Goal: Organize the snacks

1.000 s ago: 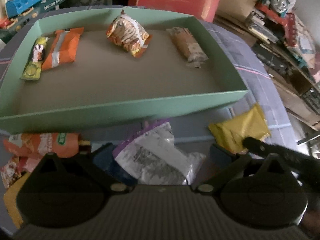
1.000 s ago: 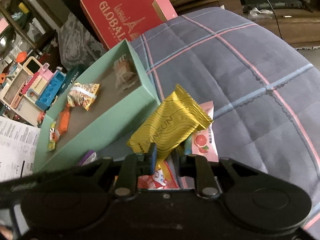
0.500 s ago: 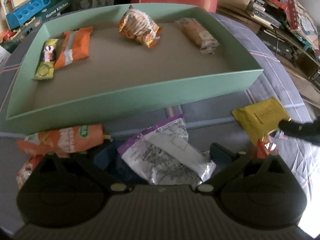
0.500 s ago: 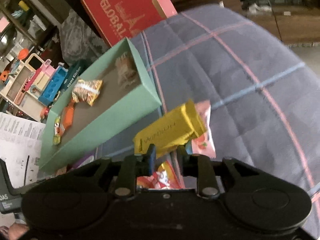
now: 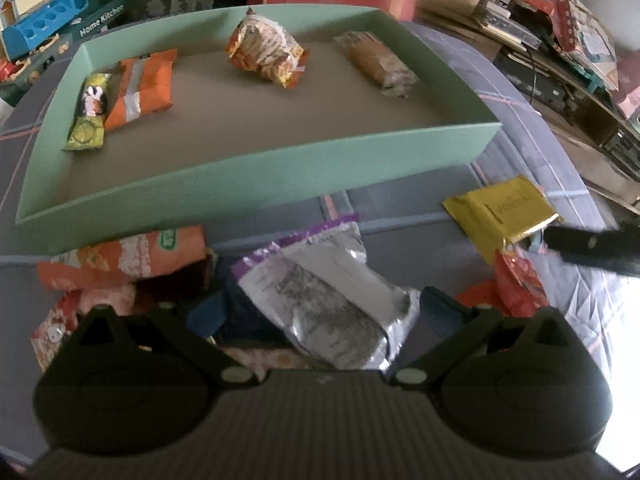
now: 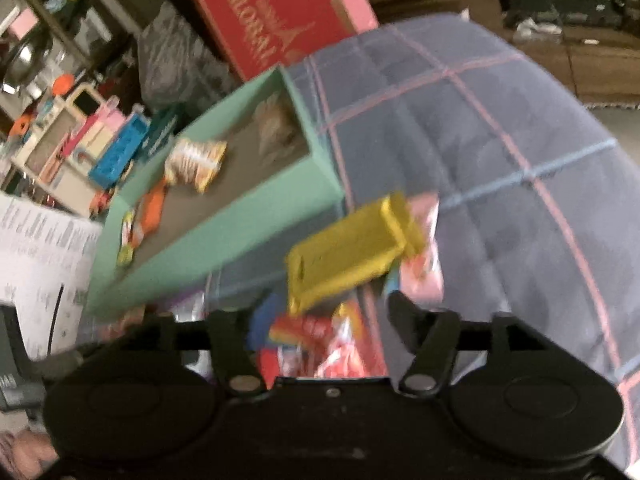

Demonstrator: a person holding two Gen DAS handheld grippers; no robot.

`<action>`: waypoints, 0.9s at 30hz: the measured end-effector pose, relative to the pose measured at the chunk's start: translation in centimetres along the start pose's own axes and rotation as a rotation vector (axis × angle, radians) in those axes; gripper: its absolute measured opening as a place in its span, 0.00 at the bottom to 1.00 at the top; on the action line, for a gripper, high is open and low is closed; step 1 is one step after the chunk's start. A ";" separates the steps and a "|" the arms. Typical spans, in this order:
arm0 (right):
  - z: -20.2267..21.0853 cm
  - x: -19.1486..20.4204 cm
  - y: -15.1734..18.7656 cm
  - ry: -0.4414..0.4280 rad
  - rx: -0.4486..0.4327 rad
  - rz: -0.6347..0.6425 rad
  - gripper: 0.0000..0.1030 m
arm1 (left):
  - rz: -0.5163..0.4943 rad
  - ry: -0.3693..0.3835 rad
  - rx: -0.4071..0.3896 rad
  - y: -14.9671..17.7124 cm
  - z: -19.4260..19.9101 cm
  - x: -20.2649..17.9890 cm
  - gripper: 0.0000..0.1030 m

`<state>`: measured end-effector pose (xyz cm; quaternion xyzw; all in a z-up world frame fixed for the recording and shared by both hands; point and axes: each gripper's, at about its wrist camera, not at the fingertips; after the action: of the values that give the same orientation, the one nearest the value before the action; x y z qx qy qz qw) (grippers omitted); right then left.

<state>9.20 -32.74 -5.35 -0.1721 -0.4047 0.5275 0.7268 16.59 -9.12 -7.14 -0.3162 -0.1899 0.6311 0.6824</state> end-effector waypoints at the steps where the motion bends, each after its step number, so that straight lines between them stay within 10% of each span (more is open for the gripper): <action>1: -0.1 0.2 0.6 -0.004 0.019 0.007 0.63 | -0.001 0.004 0.006 0.1 0.1 -0.2 1.00; 9: -1.2 1.7 3.3 0.006 0.038 0.050 0.65 | -0.105 -0.014 -0.012 1.5 -0.1 -2.8 0.93; 13: -0.8 2.3 4.0 -0.004 0.031 0.089 0.53 | -0.198 -0.009 -0.055 1.8 0.0 -4.5 0.68; 14: -0.7 2.3 4.1 0.007 0.018 0.098 0.45 | -0.206 0.012 -0.059 1.8 0.0 -4.7 0.42; 19: -0.6 1.7 3.5 -0.014 0.009 0.034 0.16 | -0.175 0.038 -0.020 1.7 -0.4 -4.3 0.18; 27: 0.6 0.8 2.6 0.003 -0.031 0.004 0.05 | -0.059 0.068 -0.021 0.9 1.3 -1.7 0.18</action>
<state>7.16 -31.09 -6.42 -0.1848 -0.4113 0.5225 0.7237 14.87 -10.54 -6.54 -0.3389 -0.1826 0.5976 0.7033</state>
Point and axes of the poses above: each gripper's, at about its wrist camera, not at the fingertips, and z roughly against the way its jaws point, x to its left, y to its underside, and after that the axes turned 14 degrees about -x, right-handed
